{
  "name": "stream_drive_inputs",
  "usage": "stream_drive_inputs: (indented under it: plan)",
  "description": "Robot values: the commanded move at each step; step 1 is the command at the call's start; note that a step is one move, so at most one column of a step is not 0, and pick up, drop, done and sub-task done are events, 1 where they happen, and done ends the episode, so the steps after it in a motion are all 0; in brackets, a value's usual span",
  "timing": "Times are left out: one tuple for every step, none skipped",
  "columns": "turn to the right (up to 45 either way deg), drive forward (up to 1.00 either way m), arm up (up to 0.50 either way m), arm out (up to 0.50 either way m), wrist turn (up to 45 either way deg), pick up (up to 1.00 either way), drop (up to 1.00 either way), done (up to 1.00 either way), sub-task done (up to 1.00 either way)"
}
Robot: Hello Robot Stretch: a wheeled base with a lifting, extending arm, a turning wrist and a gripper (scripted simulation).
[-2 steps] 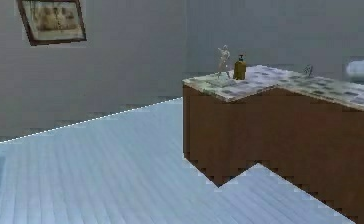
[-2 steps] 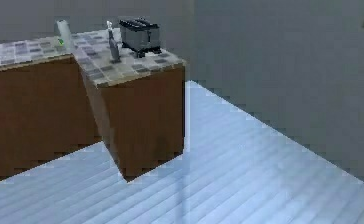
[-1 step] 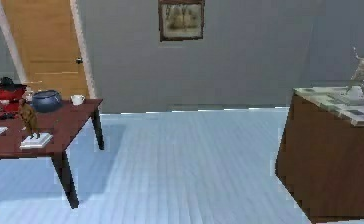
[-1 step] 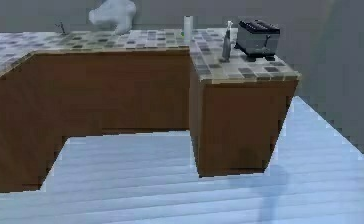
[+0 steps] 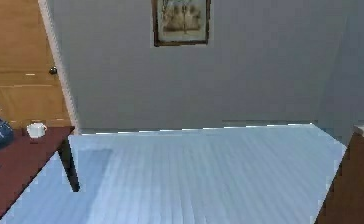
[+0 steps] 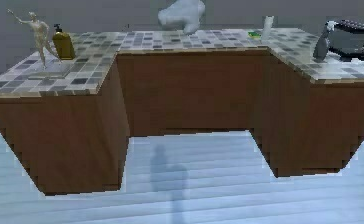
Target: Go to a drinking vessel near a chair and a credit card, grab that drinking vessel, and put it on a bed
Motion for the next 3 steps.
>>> stream_drive_inputs:
  plan:
    - [-12.0, 0.0, 0.0, 0.0, 0.0, 0.0, 0.0, 0.0, 0.0]
    - [0.0, 1.0, 0.0, 0.0, 0.0, 0.0, 0.0, 0.0, 0.0]
    - [-3.0, 0.0, 0.0, 0.0, 0.0, 0.0, 0.0, 0.0, 0.0]
